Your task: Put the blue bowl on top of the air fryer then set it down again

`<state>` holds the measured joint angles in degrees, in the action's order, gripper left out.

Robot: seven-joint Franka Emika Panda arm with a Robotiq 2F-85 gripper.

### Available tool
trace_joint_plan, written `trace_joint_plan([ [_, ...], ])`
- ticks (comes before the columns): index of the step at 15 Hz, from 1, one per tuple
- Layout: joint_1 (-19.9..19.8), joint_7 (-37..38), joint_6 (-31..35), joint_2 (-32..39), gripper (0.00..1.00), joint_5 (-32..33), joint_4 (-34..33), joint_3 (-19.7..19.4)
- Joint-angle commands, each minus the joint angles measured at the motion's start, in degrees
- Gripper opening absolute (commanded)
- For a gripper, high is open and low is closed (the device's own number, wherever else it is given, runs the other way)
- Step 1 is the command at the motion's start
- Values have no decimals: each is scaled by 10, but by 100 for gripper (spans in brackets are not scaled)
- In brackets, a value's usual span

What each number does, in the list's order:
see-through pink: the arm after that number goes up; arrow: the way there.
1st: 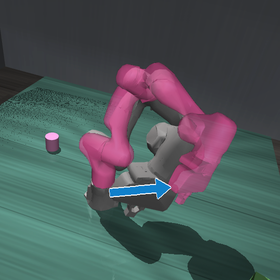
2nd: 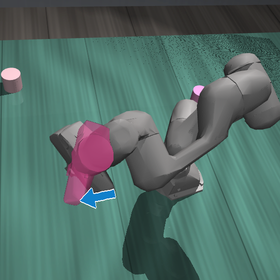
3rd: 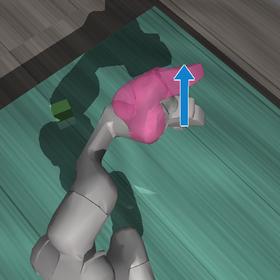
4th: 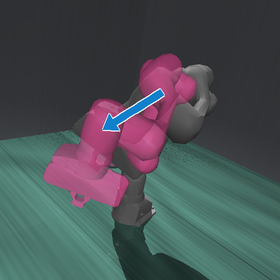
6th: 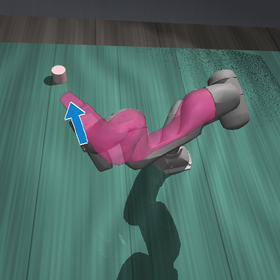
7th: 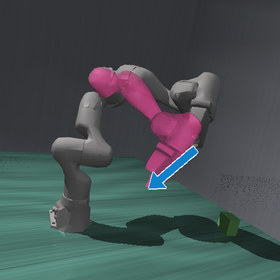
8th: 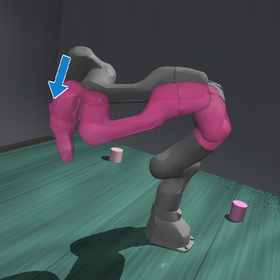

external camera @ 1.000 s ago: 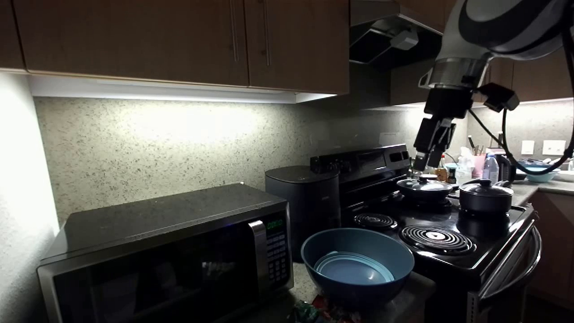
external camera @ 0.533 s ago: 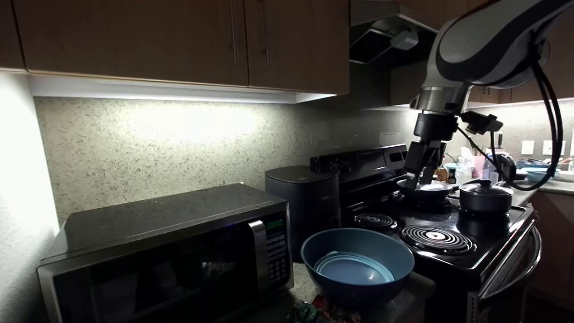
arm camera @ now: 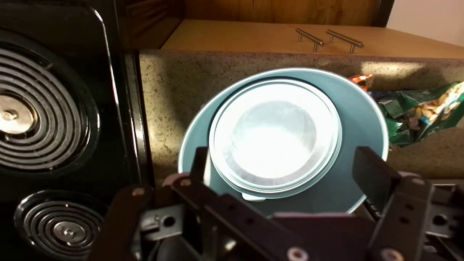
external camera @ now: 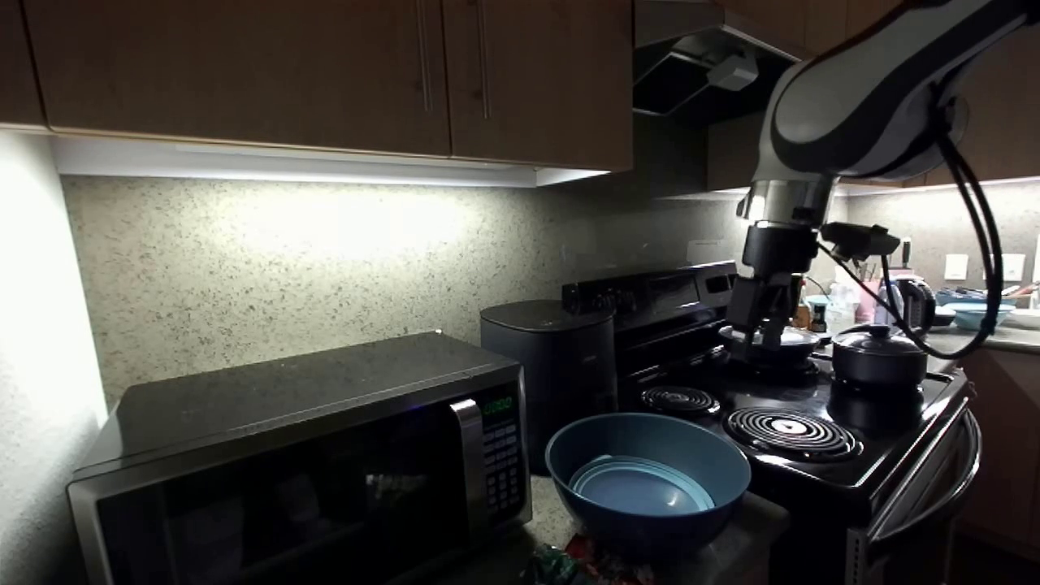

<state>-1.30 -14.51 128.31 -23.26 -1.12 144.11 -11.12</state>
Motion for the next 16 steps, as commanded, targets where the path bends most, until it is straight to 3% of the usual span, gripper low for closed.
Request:
trace_joint_plan([
  [1,-12,31,17,122,100,-4,-55,10],
  [5,-14,31,-15,228,100,-54,-129,7],
  [6,-18,30,5,176,100,-26,-84,15],
  [9,-21,31,1,231,100,-43,-122,18],
  [14,-22,31,-4,235,100,-44,-129,18],
  [16,-29,22,-13,277,100,-55,-158,16],
])
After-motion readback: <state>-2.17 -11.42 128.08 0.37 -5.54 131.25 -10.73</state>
